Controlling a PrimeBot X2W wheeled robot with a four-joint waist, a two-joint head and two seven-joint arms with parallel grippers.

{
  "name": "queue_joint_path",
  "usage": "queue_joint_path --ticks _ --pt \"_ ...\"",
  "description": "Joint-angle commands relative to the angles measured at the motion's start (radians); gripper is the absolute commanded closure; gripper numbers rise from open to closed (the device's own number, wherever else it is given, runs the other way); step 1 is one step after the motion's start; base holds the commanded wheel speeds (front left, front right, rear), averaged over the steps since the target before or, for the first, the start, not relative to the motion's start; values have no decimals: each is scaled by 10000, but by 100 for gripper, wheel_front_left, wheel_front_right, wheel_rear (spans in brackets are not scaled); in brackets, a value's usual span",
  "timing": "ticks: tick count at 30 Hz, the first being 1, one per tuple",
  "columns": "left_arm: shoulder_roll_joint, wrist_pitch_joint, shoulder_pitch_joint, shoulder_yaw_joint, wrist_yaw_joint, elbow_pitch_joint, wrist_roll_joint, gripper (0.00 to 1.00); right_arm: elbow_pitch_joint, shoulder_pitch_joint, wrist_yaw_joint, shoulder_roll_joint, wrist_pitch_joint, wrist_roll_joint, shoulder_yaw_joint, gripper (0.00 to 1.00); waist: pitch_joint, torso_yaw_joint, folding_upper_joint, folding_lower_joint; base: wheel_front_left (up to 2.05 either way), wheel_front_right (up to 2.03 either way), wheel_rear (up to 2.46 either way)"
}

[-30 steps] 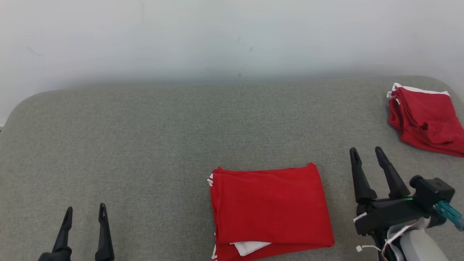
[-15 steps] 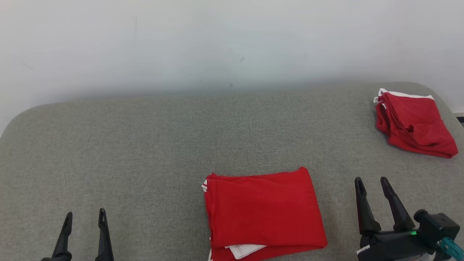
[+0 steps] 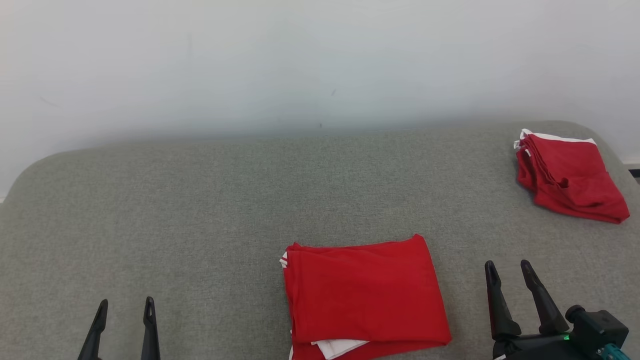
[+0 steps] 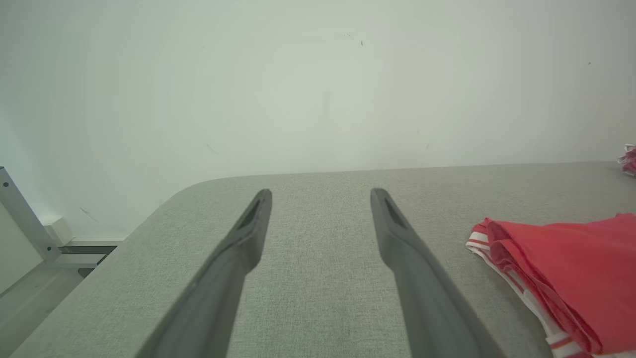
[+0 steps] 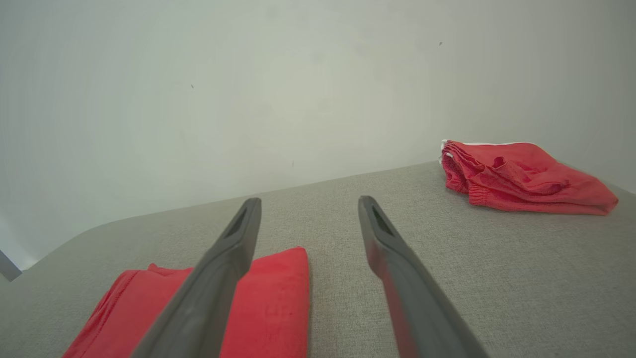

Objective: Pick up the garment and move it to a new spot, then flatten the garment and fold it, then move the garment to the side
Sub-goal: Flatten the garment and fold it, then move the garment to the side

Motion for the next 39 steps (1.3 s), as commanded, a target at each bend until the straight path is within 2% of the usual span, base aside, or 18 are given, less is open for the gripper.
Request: queue_joint_path --ticks 1,7,17,39 --pt "139 -31 146 -39 -17 -78 -131 0 -46 99 -30 58 -39 -95 14 0 -12 50 0 1 0 0 0" --pt "485 -31 220 -207 -99 -142 -400 0 5 145 -30 125 -38 -126 66 0 -30 193 0 1 0 0 0" --pt "741 -31 264 -399 -95 -66 -693 0 105 75 -30 116 -40 -185 122 0 -79 251 0 1 0 0 0" --pt "847 -31 255 -400 -91 94 -754 0 244 71 -30 125 -39 -243 169 0 -108 285 0 1 0 0 0"
